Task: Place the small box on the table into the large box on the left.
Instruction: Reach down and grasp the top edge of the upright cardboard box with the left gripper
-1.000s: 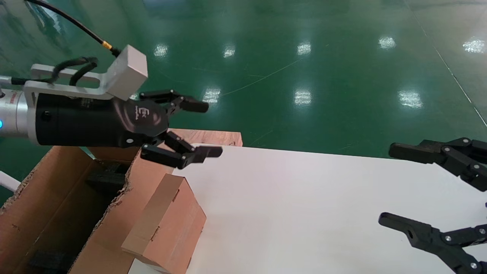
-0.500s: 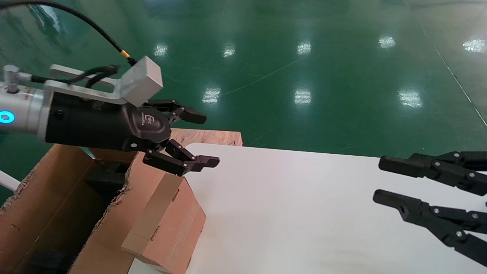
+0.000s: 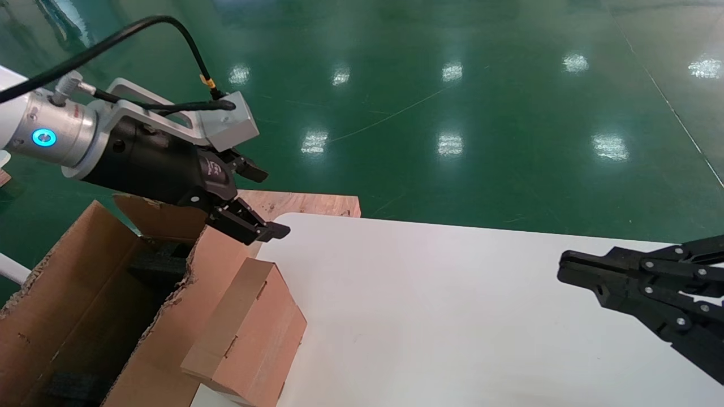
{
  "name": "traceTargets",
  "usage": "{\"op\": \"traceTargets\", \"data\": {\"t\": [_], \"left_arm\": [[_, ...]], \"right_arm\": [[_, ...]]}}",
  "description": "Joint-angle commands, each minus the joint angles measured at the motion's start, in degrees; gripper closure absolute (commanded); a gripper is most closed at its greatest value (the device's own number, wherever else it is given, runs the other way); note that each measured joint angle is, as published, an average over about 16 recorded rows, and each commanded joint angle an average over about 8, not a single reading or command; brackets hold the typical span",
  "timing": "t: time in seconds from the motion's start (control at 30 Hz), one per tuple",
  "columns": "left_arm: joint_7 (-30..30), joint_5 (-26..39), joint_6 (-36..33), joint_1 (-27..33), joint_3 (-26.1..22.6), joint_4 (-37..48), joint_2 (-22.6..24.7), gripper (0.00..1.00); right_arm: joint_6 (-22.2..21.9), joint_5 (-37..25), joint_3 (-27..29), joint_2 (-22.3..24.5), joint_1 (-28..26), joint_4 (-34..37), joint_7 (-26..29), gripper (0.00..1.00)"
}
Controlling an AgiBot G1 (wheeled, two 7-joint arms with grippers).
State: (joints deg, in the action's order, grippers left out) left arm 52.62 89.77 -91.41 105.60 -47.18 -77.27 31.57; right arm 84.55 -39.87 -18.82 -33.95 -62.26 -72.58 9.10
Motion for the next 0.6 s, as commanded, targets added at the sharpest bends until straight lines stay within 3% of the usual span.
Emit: {"op": "traceTargets", "data": {"t": [0.03,0.33,0.6], "left_arm": [[0.2,0.0,-0.2,1.7,-2.0,-0.1,0.3,0.0],[0.5,0.1,1.1,0.5,-2.0,1.1,0.6,0.0],[8.0,5.0,0.5,1.7,-10.6,3.1,5.1,0.0]], "right_arm": [[0.0,0.0,0.0,0.0,0.0,0.0,0.0,1.0],[0.0,0.0,0.0,0.0,0.0,0.0,0.0,1.0],[0.0,0.0,0.0,0.0,0.0,0.0,0.0,1.0]]}}
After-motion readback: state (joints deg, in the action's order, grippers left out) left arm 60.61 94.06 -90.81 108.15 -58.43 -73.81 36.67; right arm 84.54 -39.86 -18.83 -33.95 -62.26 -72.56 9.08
